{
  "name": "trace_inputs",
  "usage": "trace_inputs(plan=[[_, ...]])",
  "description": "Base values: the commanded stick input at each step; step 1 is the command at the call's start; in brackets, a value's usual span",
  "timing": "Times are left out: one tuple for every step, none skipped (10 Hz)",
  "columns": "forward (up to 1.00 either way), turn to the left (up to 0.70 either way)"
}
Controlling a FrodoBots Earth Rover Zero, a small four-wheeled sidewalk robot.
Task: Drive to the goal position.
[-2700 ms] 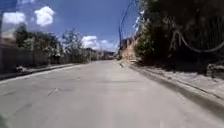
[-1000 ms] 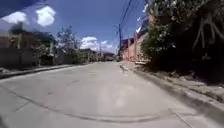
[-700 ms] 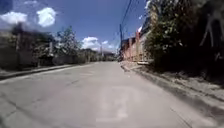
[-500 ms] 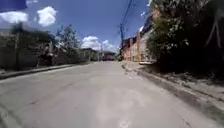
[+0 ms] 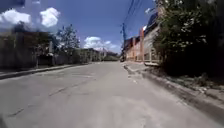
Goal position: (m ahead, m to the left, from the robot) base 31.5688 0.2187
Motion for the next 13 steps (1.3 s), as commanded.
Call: trace_inputs(plan=[[0.85,-0.11],[0.85,-0.34],[0.85,-0.34],[0.85,-0.34],[0.85,-0.34],[0.85,-0.11],[0.85,0.00],[0.85,0.00],[0.85,0.00],[0.85,0.00],[0.85,0.05],[0.85,0.09],[0.85,0.06]])
